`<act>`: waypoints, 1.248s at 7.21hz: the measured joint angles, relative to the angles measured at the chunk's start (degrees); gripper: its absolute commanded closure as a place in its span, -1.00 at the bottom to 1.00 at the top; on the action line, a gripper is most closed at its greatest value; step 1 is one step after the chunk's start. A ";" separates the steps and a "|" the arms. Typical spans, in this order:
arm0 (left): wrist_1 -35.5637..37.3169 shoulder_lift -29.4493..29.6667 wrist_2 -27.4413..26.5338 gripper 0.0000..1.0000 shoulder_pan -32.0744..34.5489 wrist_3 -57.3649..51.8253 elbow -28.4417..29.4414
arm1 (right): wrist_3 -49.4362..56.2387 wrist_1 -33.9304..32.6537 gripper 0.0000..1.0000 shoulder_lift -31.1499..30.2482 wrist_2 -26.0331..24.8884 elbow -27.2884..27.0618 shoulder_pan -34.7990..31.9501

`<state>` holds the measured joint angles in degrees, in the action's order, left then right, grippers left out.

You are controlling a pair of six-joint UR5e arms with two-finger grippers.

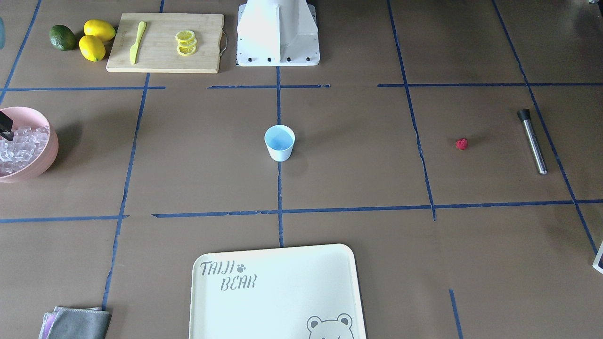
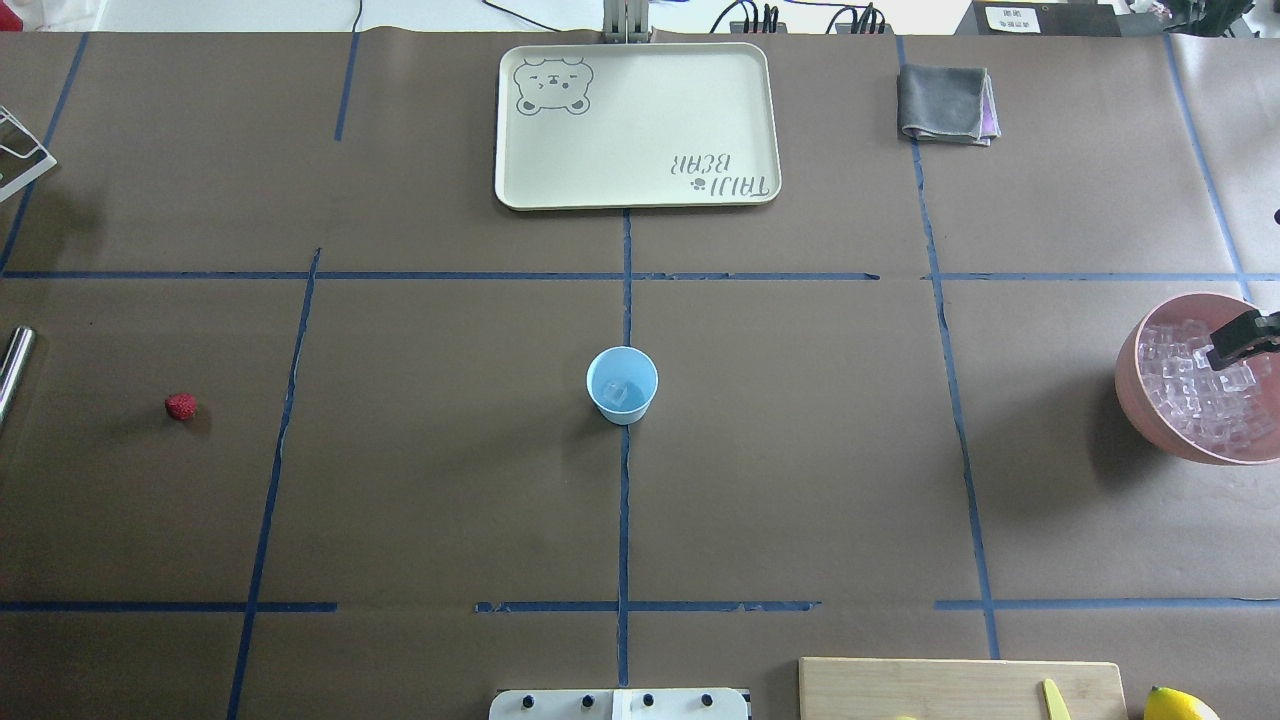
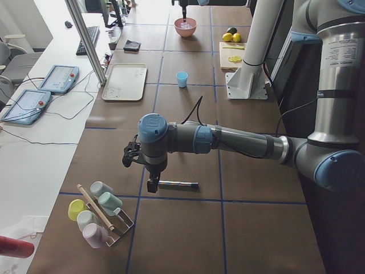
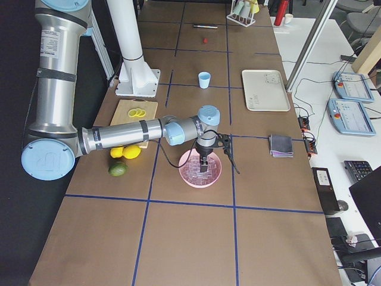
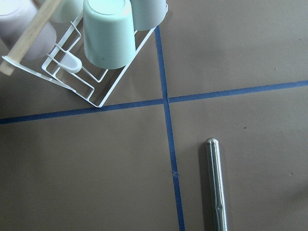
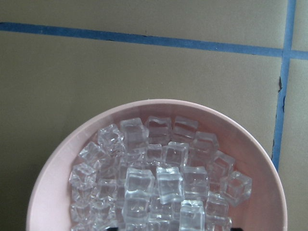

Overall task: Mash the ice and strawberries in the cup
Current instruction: 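Lower the right gripper into the bowl and grasp another ice cube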

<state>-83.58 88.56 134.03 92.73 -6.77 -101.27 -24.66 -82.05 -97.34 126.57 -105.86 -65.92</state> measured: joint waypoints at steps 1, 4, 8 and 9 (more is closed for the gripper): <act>0.00 0.01 0.00 -1.00 0.00 0.00 -0.03 | 0.15 0.08 -0.52 0.06 -0.08 0.64 0.95; 0.00 0.03 0.00 -1.00 0.00 0.00 -0.13 | 0.68 0.25 -0.52 0.15 -0.34 2.63 2.08; 0.06 0.02 0.00 -1.00 0.00 0.00 -0.43 | 0.79 0.26 -0.47 0.35 -0.53 4.01 2.20; 0.24 -0.02 0.00 -1.00 0.00 0.00 -0.84 | 0.77 0.26 -0.47 0.69 -0.54 4.63 2.20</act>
<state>-83.34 88.54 134.04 92.73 -6.77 -102.10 -23.90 -81.79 -96.65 126.04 -101.23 -63.72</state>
